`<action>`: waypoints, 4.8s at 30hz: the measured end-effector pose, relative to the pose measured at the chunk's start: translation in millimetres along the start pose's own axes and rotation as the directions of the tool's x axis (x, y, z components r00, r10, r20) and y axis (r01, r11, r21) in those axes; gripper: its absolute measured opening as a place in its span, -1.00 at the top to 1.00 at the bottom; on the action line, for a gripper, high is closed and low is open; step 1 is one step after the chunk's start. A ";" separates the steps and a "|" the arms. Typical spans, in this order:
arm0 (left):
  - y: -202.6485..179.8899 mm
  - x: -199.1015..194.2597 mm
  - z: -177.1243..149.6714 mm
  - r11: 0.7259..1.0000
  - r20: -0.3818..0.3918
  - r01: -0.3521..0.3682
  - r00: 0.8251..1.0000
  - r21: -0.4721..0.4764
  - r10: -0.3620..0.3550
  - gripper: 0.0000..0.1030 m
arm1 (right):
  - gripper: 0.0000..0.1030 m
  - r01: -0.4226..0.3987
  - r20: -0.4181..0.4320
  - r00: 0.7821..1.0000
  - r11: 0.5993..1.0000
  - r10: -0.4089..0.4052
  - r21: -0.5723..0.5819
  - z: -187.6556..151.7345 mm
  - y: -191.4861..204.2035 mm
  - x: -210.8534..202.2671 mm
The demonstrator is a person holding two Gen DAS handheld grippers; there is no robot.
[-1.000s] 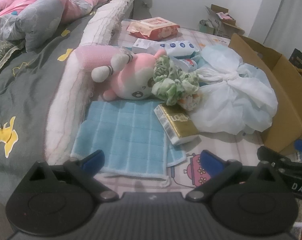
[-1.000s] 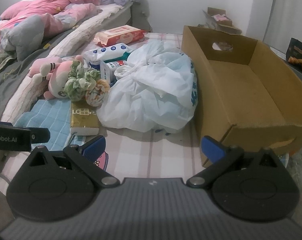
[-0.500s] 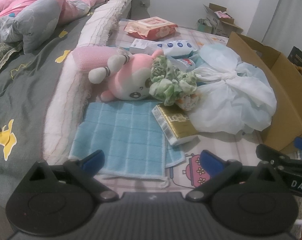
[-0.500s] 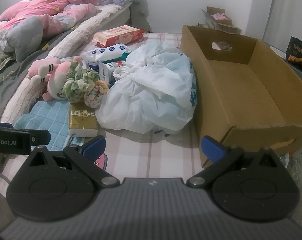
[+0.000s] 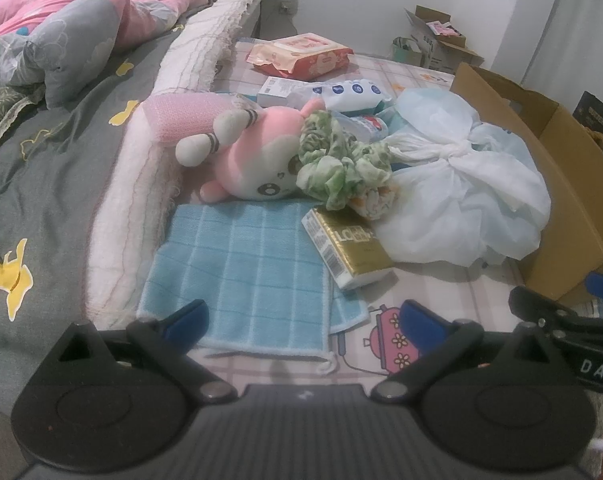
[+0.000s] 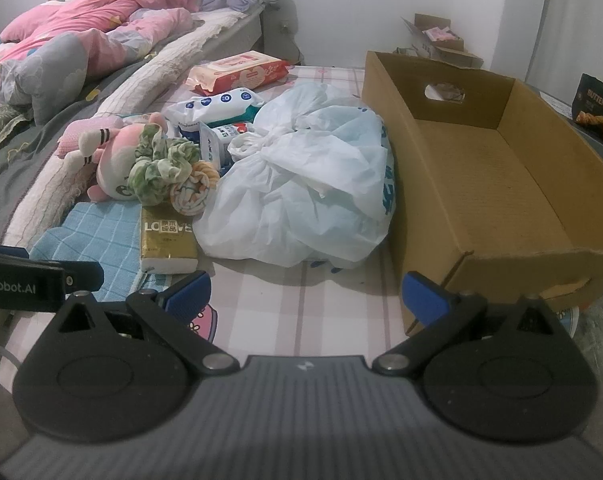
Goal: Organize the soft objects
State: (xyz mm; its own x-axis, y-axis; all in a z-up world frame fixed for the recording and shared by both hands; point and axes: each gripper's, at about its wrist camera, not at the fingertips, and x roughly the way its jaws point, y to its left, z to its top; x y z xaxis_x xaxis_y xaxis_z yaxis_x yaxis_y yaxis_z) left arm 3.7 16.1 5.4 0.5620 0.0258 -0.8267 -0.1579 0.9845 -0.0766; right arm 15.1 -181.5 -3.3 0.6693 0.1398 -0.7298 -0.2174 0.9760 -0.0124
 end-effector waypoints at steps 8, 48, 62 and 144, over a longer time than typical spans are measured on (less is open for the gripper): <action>-0.2 -0.3 -0.9 1.000 0.000 0.002 1.000 0.000 -0.002 -0.98 | -0.98 0.001 0.001 1.000 1.000 -0.001 -0.002 -0.1 1.1 -0.1; 41.2 -27.3 11.5 1.000 0.138 -0.011 0.990 0.014 0.009 -0.98 | -0.98 -0.044 0.161 0.985 0.995 0.059 -0.094 40.0 25.2 -13.1; 93.2 -11.3 -9.0 0.998 0.151 0.049 0.988 -0.045 -0.041 -0.74 | -0.98 -0.278 0.138 0.949 0.958 0.284 -0.064 28.5 57.4 12.8; -142.2 11.6 196.5 0.886 0.165 0.383 0.886 0.262 -0.432 0.08 | 0.08 -0.533 0.047 0.811 0.703 0.583 0.472 204.6 -172.1 67.3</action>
State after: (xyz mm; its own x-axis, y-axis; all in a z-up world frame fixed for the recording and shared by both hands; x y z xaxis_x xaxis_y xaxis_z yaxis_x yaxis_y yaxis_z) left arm 192.2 -89.5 116.2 0.7004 -0.3741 -0.6079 0.2882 0.9274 -0.2386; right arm 242.9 -305.9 89.6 0.4494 0.6903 -0.5670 -0.1739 0.6901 0.7025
